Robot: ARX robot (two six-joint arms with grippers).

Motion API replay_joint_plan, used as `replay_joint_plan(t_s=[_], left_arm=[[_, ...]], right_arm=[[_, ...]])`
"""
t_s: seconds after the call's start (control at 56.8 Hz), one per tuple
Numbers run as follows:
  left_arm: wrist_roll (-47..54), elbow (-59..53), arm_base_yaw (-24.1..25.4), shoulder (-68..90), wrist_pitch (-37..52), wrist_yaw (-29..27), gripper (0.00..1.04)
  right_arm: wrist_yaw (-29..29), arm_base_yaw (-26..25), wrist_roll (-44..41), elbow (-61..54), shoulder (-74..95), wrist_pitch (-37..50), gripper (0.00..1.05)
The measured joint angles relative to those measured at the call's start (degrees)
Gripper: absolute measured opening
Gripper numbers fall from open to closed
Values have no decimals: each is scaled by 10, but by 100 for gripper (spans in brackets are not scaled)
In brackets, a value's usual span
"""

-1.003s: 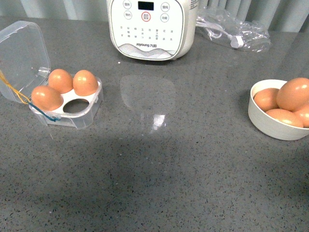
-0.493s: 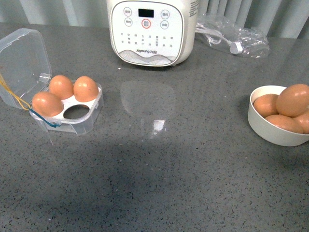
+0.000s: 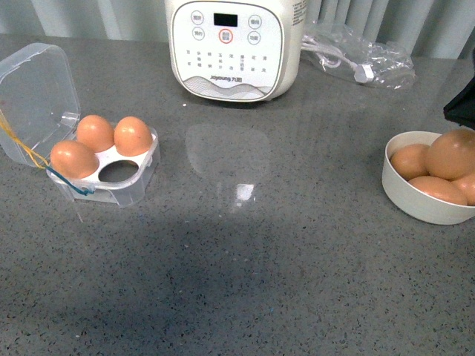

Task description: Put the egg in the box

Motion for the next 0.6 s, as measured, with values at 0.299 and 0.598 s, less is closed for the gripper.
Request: replay_joint_plan(t_s=[0.299,0.598], left_arm=[[0,0,0,0,0,0,98],[0,0,0,0,0,0,98]], right_arm=[[8,3,23,58,101,-42,97],[13,19,42,69,150,-23,91]])
